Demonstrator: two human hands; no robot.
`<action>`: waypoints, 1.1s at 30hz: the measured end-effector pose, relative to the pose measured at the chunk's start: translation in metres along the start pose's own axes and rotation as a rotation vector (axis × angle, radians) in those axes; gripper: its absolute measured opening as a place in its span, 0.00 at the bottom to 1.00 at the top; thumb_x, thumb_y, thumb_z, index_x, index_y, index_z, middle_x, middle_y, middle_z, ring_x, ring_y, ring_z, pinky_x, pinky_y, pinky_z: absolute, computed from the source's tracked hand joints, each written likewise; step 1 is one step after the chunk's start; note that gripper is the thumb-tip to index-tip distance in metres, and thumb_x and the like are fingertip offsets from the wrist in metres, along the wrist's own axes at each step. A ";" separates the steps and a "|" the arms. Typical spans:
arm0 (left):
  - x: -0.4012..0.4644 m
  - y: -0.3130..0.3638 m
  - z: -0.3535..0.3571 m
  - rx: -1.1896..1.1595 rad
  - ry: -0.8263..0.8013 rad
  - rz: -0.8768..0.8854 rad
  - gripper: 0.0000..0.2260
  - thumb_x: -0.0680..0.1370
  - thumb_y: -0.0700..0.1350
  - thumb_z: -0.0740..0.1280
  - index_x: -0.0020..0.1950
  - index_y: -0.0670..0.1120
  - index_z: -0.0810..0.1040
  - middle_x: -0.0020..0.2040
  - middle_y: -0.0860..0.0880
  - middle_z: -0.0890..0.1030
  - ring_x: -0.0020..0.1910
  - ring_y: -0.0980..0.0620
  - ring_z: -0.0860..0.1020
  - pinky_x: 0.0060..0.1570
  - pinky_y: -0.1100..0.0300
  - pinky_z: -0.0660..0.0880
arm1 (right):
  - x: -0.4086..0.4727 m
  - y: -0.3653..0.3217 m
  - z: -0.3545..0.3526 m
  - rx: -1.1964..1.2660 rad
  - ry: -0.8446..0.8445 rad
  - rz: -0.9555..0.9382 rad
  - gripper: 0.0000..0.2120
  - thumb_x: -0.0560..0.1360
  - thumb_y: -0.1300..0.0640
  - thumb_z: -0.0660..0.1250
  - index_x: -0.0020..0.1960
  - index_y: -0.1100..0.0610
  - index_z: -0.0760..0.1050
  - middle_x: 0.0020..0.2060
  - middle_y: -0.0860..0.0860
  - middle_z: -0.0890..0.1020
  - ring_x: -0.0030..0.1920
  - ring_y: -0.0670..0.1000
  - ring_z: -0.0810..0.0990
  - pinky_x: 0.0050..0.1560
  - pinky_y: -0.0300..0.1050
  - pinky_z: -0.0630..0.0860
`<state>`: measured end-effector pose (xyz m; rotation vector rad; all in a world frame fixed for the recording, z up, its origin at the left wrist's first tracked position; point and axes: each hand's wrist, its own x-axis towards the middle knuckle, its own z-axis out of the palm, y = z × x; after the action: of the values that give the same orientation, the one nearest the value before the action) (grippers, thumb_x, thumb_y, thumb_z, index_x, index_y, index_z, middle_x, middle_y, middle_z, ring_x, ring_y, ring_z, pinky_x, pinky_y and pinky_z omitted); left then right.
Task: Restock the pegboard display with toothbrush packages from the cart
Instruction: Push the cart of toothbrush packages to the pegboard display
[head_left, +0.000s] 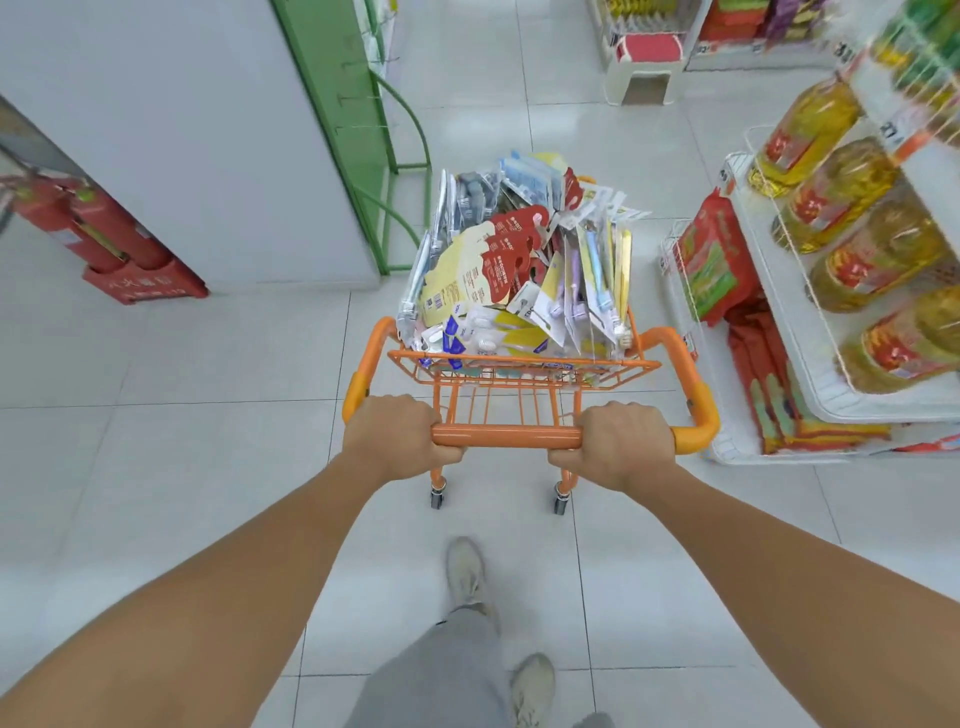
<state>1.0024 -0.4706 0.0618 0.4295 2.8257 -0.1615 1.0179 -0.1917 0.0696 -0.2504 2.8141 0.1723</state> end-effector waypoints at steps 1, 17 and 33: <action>0.019 -0.003 -0.005 -0.010 0.003 -0.006 0.24 0.71 0.73 0.57 0.33 0.53 0.74 0.30 0.54 0.75 0.32 0.54 0.76 0.34 0.59 0.71 | 0.020 0.007 -0.005 -0.003 0.003 0.000 0.24 0.67 0.30 0.58 0.37 0.50 0.76 0.30 0.47 0.76 0.34 0.52 0.77 0.38 0.44 0.75; 0.300 -0.074 -0.091 -0.058 -0.019 -0.070 0.23 0.71 0.72 0.58 0.31 0.54 0.72 0.31 0.54 0.76 0.33 0.54 0.76 0.34 0.59 0.71 | 0.314 0.088 -0.093 0.011 -0.007 -0.007 0.25 0.66 0.29 0.57 0.36 0.50 0.77 0.30 0.46 0.77 0.32 0.50 0.77 0.36 0.43 0.76; 0.472 -0.057 -0.150 -0.123 -0.061 -0.302 0.18 0.65 0.67 0.65 0.32 0.52 0.72 0.30 0.53 0.75 0.35 0.51 0.77 0.34 0.59 0.67 | 0.490 0.121 -0.161 0.153 -0.131 -0.269 0.24 0.73 0.31 0.58 0.40 0.52 0.72 0.35 0.49 0.76 0.38 0.53 0.78 0.41 0.47 0.76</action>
<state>0.5136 -0.3720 0.0724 -0.0301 2.8038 -0.0584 0.4881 -0.1720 0.0785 -0.5554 2.6147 -0.0834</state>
